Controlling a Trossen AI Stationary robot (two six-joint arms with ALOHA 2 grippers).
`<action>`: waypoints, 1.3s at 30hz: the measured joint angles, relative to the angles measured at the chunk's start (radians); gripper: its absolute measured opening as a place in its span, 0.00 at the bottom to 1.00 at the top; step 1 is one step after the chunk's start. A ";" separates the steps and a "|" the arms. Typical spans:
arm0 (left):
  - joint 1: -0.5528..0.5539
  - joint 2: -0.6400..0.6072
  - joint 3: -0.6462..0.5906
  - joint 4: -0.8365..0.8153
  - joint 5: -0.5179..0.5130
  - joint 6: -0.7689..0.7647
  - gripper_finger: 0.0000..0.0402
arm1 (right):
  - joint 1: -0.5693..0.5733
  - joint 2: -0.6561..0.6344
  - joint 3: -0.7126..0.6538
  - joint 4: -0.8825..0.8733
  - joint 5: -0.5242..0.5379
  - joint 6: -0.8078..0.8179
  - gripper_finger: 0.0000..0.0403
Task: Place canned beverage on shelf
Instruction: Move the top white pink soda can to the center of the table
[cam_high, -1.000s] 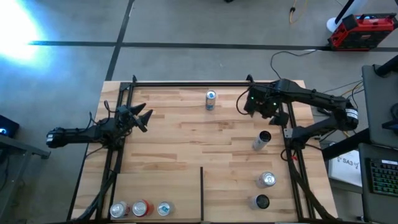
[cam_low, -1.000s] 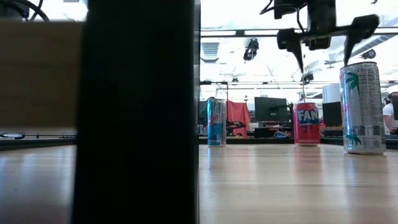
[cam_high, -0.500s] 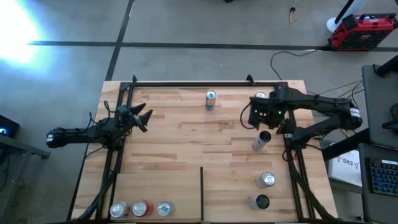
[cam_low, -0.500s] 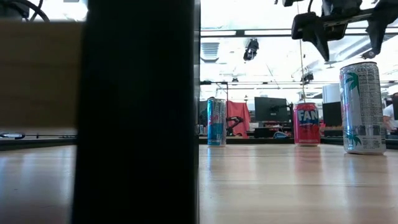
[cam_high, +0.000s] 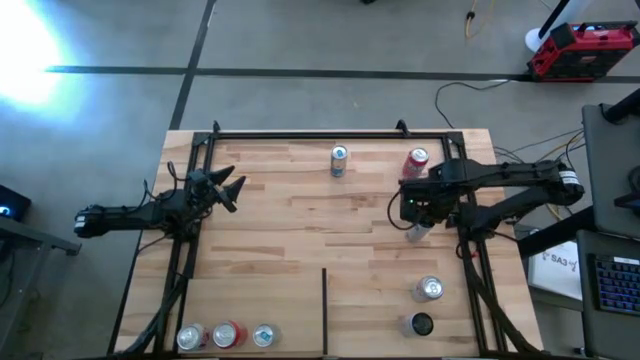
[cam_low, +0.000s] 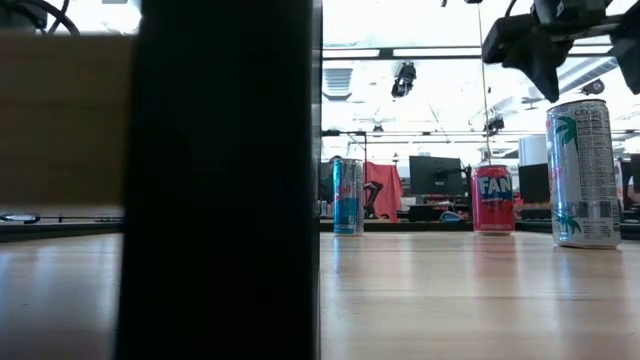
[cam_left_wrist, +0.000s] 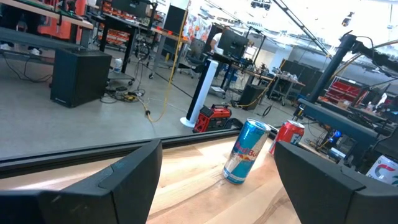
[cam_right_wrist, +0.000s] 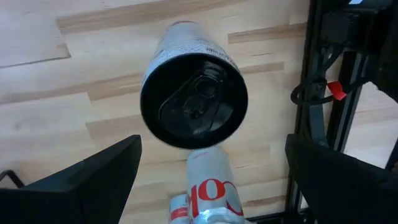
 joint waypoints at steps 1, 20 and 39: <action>0.000 0.000 0.000 0.000 0.000 0.000 0.73 | 0.000 0.000 -0.011 0.012 0.001 0.001 0.95; 0.000 0.000 0.000 0.000 0.000 0.000 0.73 | 0.000 0.001 -0.162 0.206 0.059 -0.018 0.85; 0.000 0.000 0.000 0.000 0.000 0.000 0.73 | 0.000 0.021 -0.116 0.284 0.044 -0.385 0.59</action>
